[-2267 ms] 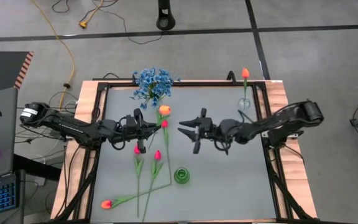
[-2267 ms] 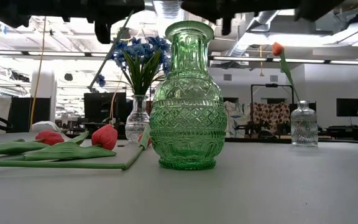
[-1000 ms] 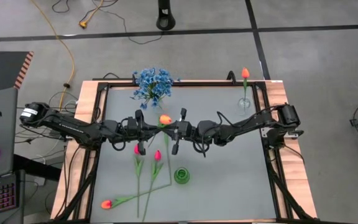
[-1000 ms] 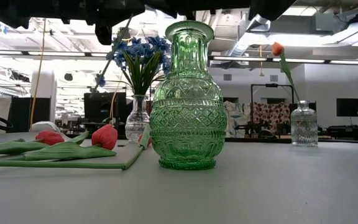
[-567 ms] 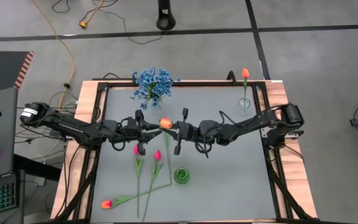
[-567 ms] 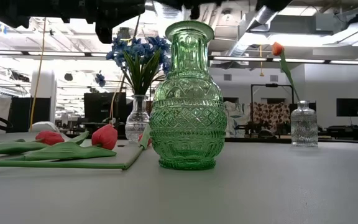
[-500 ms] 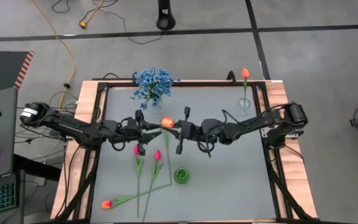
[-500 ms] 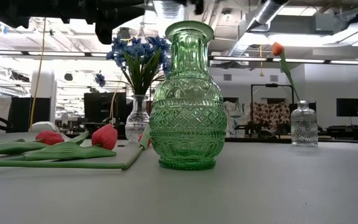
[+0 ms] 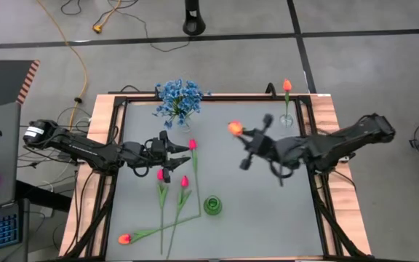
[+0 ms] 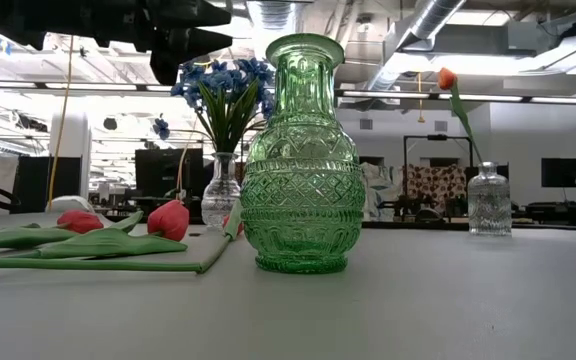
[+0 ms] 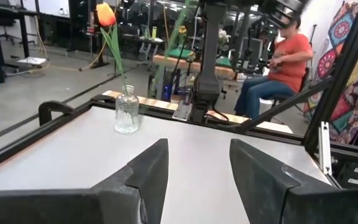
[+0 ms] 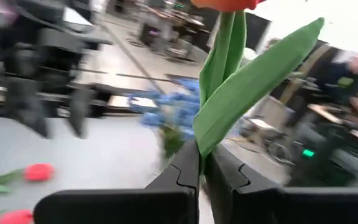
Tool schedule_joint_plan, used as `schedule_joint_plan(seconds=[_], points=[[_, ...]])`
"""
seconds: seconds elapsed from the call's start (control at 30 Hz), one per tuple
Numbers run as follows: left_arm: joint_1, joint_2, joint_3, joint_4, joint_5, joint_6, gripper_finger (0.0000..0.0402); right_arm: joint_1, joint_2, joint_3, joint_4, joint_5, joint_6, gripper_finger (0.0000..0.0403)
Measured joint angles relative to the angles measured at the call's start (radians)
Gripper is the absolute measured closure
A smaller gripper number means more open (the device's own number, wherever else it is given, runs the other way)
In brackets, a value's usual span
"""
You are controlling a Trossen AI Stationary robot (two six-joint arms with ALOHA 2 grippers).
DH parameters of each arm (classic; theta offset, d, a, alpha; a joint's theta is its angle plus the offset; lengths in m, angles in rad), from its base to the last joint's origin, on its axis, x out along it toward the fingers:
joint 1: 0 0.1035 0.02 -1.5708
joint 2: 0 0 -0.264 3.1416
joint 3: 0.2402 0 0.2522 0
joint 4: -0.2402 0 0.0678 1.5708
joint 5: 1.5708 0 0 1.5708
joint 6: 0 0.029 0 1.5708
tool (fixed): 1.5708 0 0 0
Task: Sort flowers into vase by color
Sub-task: Put the right orange tulip into the top right transparent vase
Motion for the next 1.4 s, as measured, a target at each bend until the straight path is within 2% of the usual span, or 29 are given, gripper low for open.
schedule_joint_plan(seconds=[0.17,0.47,0.87,1.03,1.4], points=[[0.0,0.0,0.0,0.001,0.0,-0.004,0.0242,0.01,-0.106,0.0,-0.161,0.147,0.057,0.0364],[0.0,0.0,0.0,-0.002,0.0,-0.004,0.0242,-0.044,-0.202,0.0,-0.56,0.326,0.322,0.0363],[0.0,0.0,0.0,-0.003,-0.001,0.008,0.0242,-0.044,-0.261,0.0,-1.06,0.67,0.851,0.0363],[0.0,0.0,0.0,0.0,-0.001,0.01,0.0242,-0.083,-0.261,-0.009,-1.152,0.68,0.983,0.0363],[0.0,0.0,0.0,0.001,-0.002,0.01,0.0242,-0.175,-0.259,-0.127,-1.136,0.679,1.081,0.0363]])
